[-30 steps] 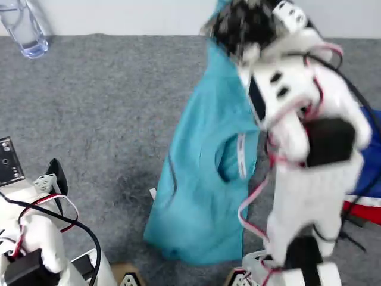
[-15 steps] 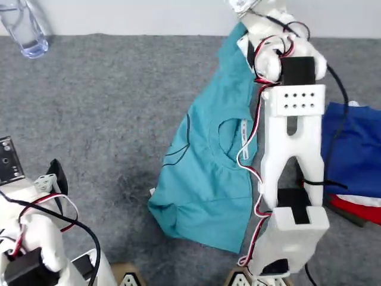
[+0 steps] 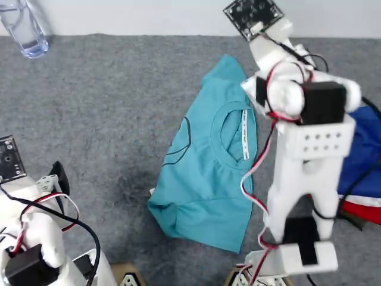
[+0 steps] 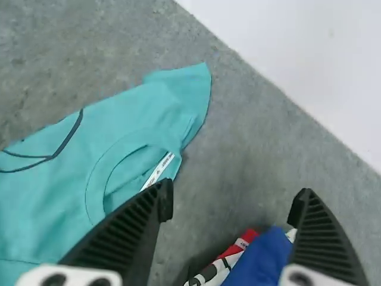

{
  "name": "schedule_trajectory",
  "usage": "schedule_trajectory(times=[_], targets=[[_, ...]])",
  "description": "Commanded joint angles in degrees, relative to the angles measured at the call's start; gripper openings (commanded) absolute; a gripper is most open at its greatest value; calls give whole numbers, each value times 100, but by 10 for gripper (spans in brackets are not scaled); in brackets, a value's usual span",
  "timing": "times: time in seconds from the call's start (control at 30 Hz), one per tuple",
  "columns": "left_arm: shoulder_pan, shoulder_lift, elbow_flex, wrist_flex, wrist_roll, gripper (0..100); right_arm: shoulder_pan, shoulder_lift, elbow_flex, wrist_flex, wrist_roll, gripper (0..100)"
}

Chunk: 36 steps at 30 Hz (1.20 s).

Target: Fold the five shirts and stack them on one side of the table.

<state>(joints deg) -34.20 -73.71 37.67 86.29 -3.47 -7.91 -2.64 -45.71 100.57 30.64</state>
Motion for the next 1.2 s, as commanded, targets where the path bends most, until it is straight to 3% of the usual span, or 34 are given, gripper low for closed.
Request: schedule_trajectory(times=[0.0, 0.3, 0.47, 0.6, 0.83, 1.17], targets=[[-9, -9, -22, -114, 18, 230, -75, -875, 853, 259, 70, 237], [0, -9, -31, -114, 18, 230, -655, -3530, 5011, 233, 422, 210], [0, -9, -22, -105, 18, 230, -945, -3952, 6989, 233, 422, 208], [0, -9, -22, -97, 18, 230, -1086, -3873, 7763, 215, 431, 208], [0, -9, -4, -97, 18, 231, -2149, -3890, 9327, -532, 422, 248], [0, -9, -4, -97, 18, 231, -2369, -3846, 10637, -1675, 809, 333]])
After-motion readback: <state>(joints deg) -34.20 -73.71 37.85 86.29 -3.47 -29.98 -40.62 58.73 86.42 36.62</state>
